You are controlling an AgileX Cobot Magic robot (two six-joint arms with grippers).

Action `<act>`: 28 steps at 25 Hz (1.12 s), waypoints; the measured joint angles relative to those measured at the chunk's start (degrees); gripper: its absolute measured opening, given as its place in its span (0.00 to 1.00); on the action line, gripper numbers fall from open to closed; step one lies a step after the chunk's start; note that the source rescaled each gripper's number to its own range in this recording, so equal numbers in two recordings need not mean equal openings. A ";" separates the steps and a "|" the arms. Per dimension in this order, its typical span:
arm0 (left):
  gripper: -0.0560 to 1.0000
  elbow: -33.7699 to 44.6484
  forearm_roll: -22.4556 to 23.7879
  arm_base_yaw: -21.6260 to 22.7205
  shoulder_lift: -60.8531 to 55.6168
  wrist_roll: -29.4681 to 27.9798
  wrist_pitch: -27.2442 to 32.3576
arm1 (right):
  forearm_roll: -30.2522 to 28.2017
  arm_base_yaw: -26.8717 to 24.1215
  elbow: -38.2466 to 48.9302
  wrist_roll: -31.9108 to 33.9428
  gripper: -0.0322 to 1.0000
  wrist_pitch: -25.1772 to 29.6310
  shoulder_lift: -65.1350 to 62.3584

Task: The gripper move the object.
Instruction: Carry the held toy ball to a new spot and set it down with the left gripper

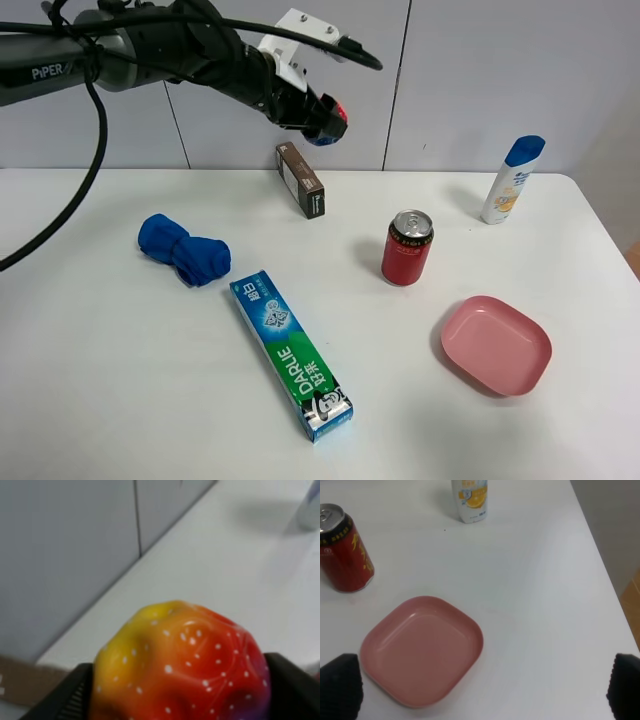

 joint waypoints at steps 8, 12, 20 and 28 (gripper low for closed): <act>0.06 -4.58 -0.79 -1.02 7.28 2.00 -2.95 | 0.00 0.00 0.00 0.00 1.00 0.00 0.00; 0.06 -4.68 -0.79 -1.02 9.71 2.96 -5.84 | 0.00 0.00 0.00 0.00 1.00 0.00 0.00; 0.06 -4.75 -6.66 -1.02 10.62 4.92 -11.56 | 0.00 0.00 0.00 0.00 1.00 0.00 0.00; 0.06 -4.75 0.84 0.08 10.37 8.76 -7.07 | 0.00 0.00 0.00 0.00 1.00 0.00 0.00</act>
